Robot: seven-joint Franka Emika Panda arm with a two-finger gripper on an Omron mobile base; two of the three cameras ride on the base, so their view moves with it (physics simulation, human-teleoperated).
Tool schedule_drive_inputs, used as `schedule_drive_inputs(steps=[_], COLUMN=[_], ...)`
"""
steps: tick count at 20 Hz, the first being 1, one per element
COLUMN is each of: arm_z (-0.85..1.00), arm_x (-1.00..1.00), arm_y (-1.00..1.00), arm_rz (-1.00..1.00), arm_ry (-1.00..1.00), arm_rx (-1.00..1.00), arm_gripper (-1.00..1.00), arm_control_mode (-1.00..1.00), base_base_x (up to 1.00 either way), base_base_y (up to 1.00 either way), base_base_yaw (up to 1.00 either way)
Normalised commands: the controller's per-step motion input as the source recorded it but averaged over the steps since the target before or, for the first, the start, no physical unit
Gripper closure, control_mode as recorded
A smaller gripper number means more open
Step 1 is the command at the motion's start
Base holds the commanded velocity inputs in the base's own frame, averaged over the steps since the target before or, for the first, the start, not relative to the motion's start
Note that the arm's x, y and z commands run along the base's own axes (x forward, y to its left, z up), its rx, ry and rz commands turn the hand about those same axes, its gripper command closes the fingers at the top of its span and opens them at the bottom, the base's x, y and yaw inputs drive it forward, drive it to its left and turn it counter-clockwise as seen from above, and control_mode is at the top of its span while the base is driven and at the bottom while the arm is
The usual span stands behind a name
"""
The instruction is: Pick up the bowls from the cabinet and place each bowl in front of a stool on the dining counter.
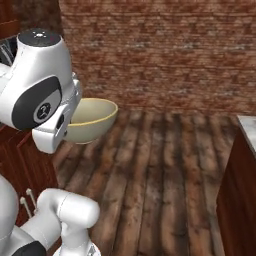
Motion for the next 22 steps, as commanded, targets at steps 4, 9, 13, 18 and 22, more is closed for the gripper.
schedule_drive_inputs(steps=[4,9,13,18,22], arm_z=[0.0,0.0,0.0,0.0,0.0], arm_x=[0.0,0.0,0.0,0.0,0.0], arm_y=[0.0,0.0,0.0,0.0,0.0], arm_rz=[0.0,0.0,0.0,0.0,0.0], arm_ry=[0.0,0.0,0.0,0.0,0.0], arm_rx=[0.0,0.0,0.0,0.0,0.0], arm_gripper=[1.0,1.0,1.0,1.0,1.0], arm_control_mode=[1.0,1.0,1.0,1.0,1.0], base_base_x=[0.99,0.89,0.84,0.87,0.77], base_base_y=[0.41,0.26,0.41,0.69,0.87], base_base_yaw=[-0.44,-0.55,-0.59,-0.57,-0.56])
